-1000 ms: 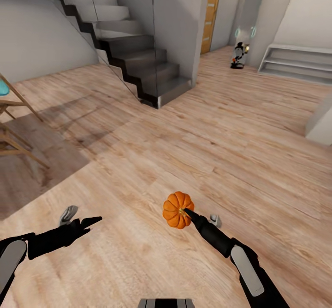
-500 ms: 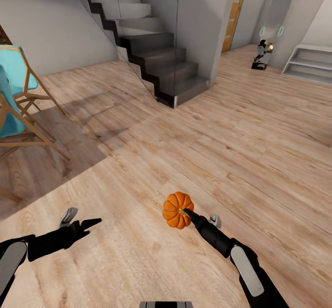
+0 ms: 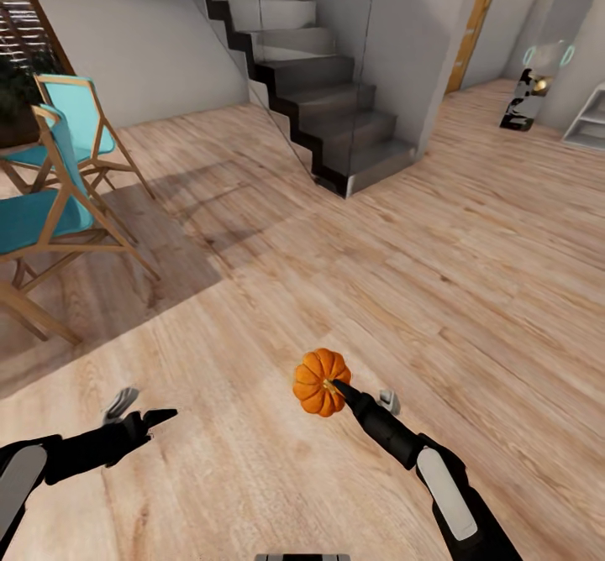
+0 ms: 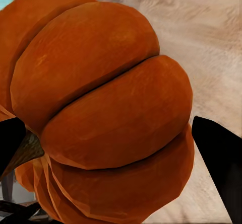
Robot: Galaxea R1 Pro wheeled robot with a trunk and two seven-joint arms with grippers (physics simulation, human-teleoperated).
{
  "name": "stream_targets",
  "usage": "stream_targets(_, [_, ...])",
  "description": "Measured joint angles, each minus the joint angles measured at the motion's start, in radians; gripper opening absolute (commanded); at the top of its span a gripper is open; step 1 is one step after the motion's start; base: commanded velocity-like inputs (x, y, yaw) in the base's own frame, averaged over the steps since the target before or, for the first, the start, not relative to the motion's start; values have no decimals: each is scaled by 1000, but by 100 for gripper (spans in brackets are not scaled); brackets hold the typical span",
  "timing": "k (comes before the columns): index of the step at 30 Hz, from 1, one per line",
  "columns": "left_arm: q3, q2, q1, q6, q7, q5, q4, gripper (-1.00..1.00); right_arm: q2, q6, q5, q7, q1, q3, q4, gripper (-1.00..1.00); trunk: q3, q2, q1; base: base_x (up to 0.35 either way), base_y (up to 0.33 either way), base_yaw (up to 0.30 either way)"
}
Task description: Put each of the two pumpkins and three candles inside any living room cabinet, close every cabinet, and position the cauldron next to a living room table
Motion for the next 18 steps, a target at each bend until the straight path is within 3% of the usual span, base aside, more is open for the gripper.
stream_targets(6, [6, 0, 0, 0, 48, 1, 2, 100, 5, -19, -1, 1, 0, 1, 0, -100, 12, 42, -23, 0, 0, 187])
stream_targets(9, [6, -1, 0, 0, 54, 0, 2, 100, 5, -60, -3, 3, 1, 2, 0, -100, 21, 63, -35, 0, 0, 26])
stream_targets(18, [8, -1, 0, 0, 55, 1, 2, 100, 5, -75, 1, 2, 1, 21, 4, -100, 49, 126, -69, 0, 0, 2])
